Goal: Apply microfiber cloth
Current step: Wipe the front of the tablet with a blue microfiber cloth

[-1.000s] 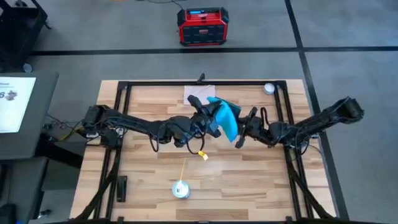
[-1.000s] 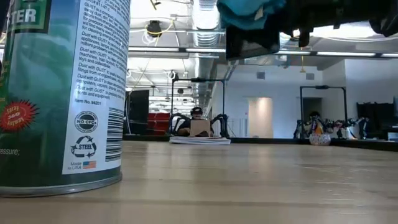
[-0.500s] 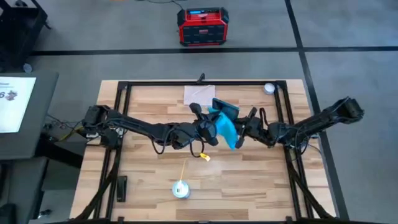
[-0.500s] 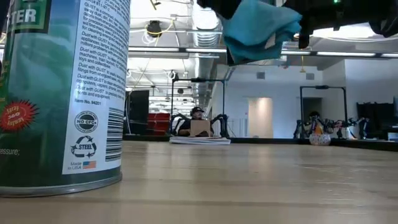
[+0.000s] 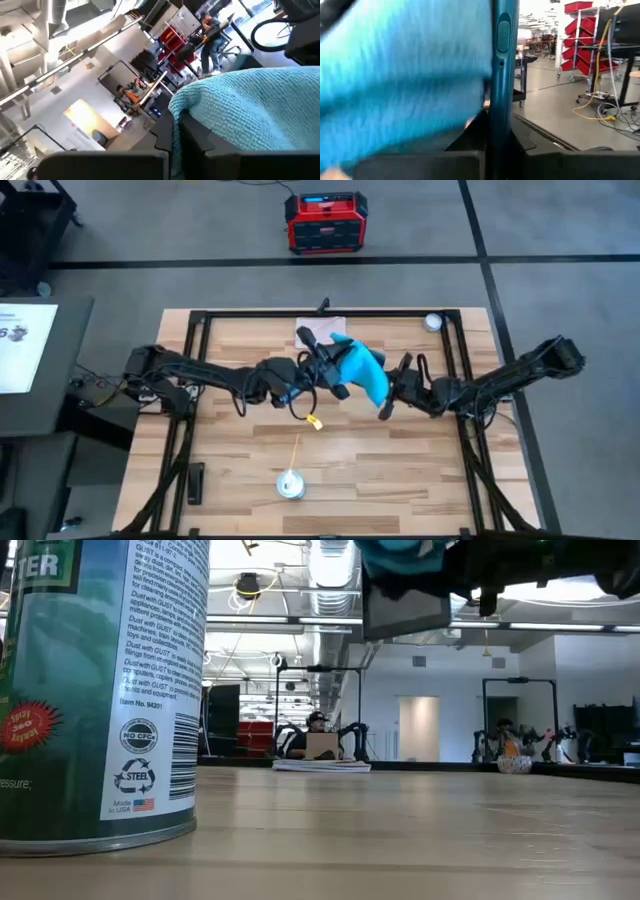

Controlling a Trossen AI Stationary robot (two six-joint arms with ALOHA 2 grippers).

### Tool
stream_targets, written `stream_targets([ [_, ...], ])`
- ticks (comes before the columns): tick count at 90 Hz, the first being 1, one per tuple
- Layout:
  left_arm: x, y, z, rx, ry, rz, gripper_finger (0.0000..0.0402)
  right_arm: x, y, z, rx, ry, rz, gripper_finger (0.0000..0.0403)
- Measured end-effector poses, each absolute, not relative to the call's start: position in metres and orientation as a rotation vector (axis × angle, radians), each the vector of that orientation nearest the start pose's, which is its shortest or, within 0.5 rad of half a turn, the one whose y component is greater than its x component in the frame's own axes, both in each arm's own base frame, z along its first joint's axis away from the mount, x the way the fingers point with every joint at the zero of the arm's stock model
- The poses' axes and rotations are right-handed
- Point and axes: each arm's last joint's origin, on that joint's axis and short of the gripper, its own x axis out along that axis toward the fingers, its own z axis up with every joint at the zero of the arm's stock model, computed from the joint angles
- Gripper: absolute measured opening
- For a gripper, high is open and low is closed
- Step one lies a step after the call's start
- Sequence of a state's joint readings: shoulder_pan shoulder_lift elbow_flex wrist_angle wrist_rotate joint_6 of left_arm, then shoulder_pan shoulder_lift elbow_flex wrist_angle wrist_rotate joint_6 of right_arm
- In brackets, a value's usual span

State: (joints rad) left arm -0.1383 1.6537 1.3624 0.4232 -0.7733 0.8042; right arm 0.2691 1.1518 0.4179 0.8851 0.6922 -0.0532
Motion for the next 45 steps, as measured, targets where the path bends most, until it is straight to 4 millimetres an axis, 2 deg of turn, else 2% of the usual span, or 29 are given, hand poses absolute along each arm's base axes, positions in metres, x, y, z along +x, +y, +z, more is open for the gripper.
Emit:
stream_targets([
  [18, 0.38, -0.033, 0.348, 0.654, 0.191, 0.605, 0.0, 0.221, 0.041, 0.236, 0.012, -0.102, -0.446, 0.001],
  [29, 0.38, -0.034, 0.324, 0.608, 0.219, 0.536, 0.0, 0.22, 0.041, 0.236, 0.024, -0.105, -0.447, 0.001],
  [45, 0.375, -0.032, 0.294, 0.547, 0.25, 0.528, 0.0, 0.22, 0.041, 0.235, 0.019, -0.098, -0.448, 0.001],
])
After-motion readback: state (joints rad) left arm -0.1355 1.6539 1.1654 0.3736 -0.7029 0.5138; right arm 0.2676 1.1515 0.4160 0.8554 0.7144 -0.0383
